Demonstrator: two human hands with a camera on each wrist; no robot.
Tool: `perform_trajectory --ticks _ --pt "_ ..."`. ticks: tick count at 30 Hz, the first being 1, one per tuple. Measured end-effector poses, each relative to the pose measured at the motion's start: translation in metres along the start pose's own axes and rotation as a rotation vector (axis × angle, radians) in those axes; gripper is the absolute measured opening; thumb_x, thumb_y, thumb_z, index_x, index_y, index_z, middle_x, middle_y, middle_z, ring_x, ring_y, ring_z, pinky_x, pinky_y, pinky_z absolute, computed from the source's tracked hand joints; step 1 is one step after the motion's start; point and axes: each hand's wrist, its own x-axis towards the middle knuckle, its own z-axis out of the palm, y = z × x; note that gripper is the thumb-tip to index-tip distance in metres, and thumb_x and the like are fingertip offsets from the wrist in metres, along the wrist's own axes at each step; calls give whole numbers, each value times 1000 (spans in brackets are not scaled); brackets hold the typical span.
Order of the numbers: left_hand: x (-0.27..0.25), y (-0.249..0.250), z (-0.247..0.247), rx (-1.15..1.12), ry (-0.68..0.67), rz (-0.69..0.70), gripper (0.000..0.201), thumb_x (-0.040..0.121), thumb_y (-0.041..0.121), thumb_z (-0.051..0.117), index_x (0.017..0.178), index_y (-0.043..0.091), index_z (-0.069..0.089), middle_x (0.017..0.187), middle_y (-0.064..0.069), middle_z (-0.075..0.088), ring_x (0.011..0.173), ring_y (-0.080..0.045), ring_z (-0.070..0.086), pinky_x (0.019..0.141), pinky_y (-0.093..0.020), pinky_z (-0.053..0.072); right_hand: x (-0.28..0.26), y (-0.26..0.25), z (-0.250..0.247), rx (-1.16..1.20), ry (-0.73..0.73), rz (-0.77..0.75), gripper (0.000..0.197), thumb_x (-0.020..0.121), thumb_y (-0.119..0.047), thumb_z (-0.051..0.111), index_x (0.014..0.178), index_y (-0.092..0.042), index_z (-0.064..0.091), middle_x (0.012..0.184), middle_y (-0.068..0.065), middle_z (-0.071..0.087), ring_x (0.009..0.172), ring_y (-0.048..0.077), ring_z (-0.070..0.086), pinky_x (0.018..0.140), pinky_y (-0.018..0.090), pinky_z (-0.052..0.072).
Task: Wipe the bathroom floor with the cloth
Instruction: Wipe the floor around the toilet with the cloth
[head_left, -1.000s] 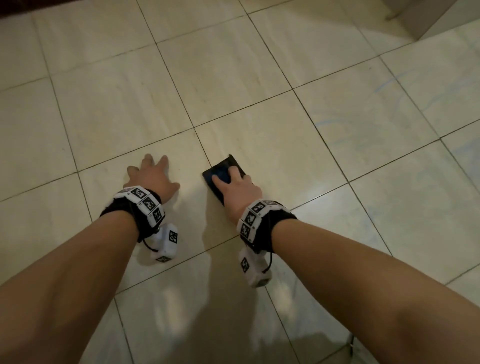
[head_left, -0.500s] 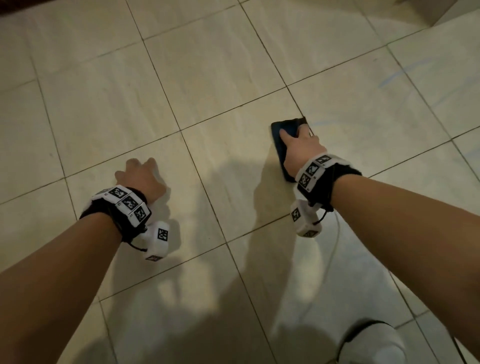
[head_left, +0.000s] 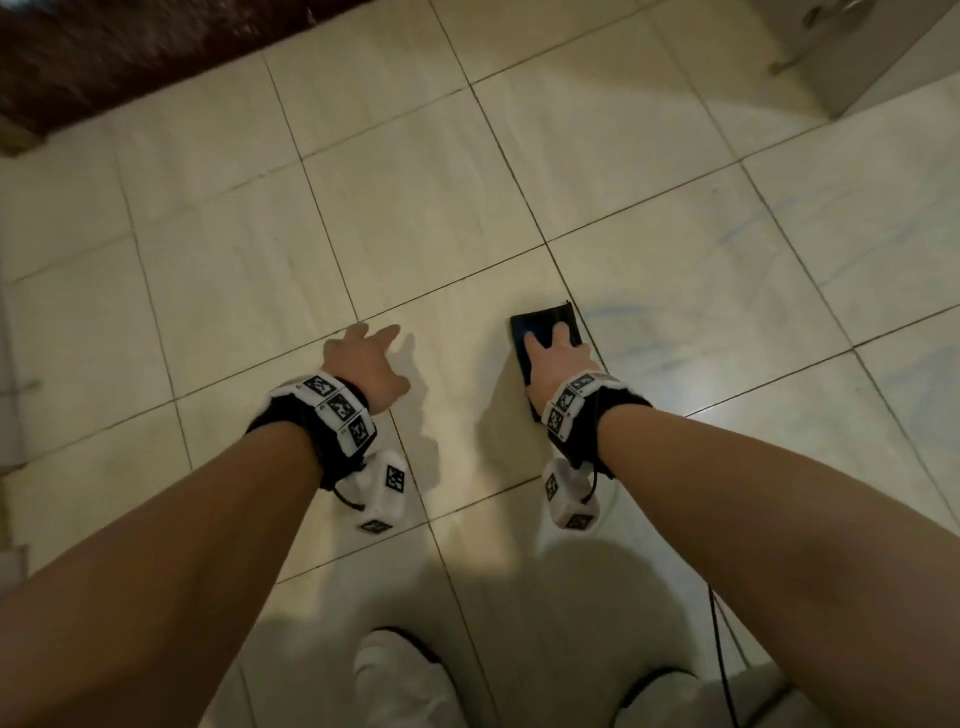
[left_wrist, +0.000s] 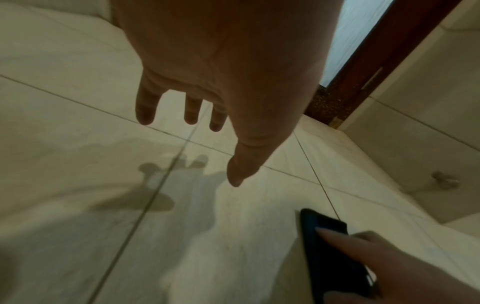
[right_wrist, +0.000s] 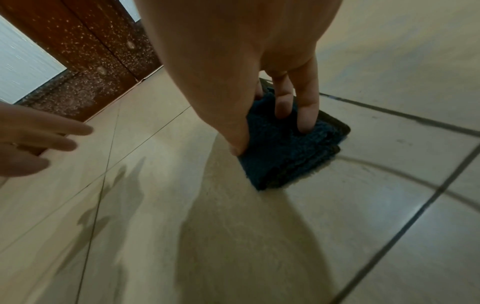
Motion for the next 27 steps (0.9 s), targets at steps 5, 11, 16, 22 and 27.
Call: perform_trajectory --ticks 5,11,16,22,27 --pt "32 33 27 -26 -25 122 81 87 37 64 154 37 18 163 -2 6 146 -32 9 115 -52 25 0 7 12 -43 78 15 81 94 -22 61 156 -31 9 157 12 3 128 39 35 89 45 48" --pt "39 35 42 24 -53 145 78 88 44 63 153 39 19 163 2 1 146 -30 7 111 -60 24 -20 13 5 -102 50 50 87 89 -17 64 155 -31 9 156 12 8 123 36 39 81 41 48" --pt "58 53 48 36 146 126 71 87 47 64 148 39 30 161 0 10 142 -31 14 107 -61 26 -8 23 0 -60 62 -27 89 83 -14 70 152 -30 16 150 14 16 122 37 38 77 41 47" --pt "71 66 52 -60 224 81 68 76 34 72 137 38 42 147 -2 25 131 -32 26 99 -55 38 11 34 4 -81 99 -131 85 79 -14 74 146 -26 23 143 15 21 118 37 42 73 39 43" --pt "46 65 62 -61 213 45 67 85 37 67 144 35 37 155 -2 20 136 -32 23 102 -57 36 4 42 -6 -145 84 -192 88 85 -15 69 153 -30 16 150 15 17 124 36 39 80 41 45"
